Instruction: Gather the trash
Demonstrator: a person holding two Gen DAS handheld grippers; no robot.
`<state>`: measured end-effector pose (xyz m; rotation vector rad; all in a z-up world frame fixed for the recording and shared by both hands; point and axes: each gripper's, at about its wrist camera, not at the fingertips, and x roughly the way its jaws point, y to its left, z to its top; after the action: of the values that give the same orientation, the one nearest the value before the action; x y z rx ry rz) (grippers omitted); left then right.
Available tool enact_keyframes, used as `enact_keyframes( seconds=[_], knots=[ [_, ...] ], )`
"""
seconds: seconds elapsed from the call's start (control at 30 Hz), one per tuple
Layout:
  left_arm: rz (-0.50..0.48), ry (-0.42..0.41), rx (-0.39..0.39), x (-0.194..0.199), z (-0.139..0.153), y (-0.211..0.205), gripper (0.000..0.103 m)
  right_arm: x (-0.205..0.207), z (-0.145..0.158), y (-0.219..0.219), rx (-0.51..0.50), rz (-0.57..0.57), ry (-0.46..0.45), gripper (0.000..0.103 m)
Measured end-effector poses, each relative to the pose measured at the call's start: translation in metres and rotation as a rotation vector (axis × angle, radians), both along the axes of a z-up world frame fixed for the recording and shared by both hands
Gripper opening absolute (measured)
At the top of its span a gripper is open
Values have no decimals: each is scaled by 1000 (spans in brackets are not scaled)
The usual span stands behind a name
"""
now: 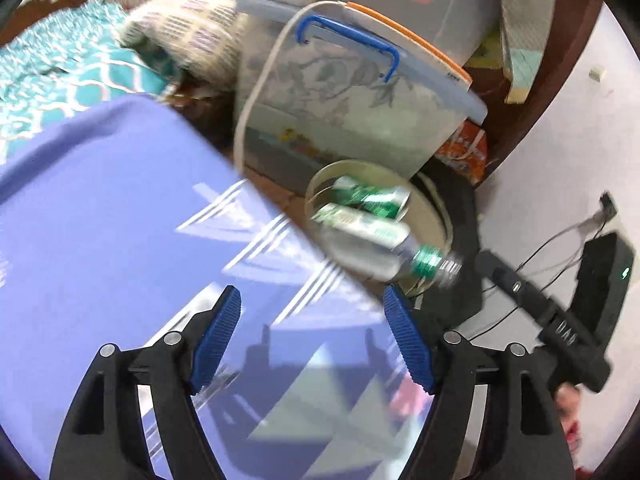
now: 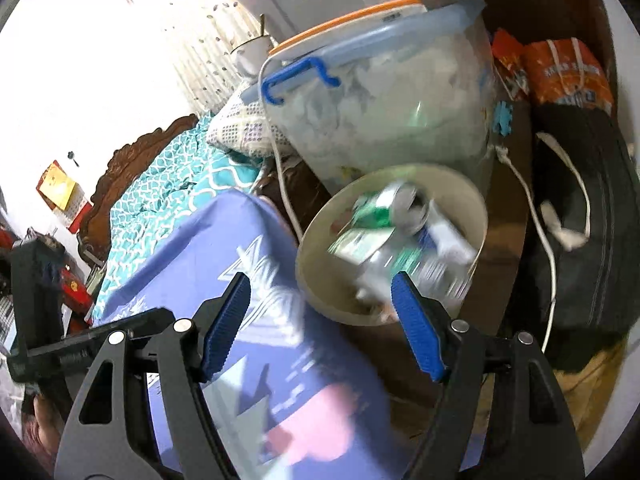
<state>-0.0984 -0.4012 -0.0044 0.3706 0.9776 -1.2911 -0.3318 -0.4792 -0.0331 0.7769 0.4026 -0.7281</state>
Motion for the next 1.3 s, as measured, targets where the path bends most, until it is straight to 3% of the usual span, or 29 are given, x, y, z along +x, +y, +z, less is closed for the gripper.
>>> enact_keyframes(
  seconds=[0.13,0.27,0.4,0.53,0.8,1.13,1.3],
  knots=[
    [64,-69,0,11,1,55,75,17,-10,51,22,-29,-12,80],
    [129,-145,-7,24,7,102,84,42,-10,97,18,-53,39,92],
    [192,-206,-32,36,18,152,94,59,-4,136,8,-90,69,97],
    [242,-238,-45,46,25,196,94,69,8,168,-9,-130,87,99],
    [299,-314,-66,48,35,240,94,66,34,208,-54,-184,120,100],
    [291,-424,-61,32,39,253,95,62,33,230,-33,-191,147,100],
    [293,-410,-64,29,39,254,95,61,31,229,-25,-186,151,100]
  ],
)
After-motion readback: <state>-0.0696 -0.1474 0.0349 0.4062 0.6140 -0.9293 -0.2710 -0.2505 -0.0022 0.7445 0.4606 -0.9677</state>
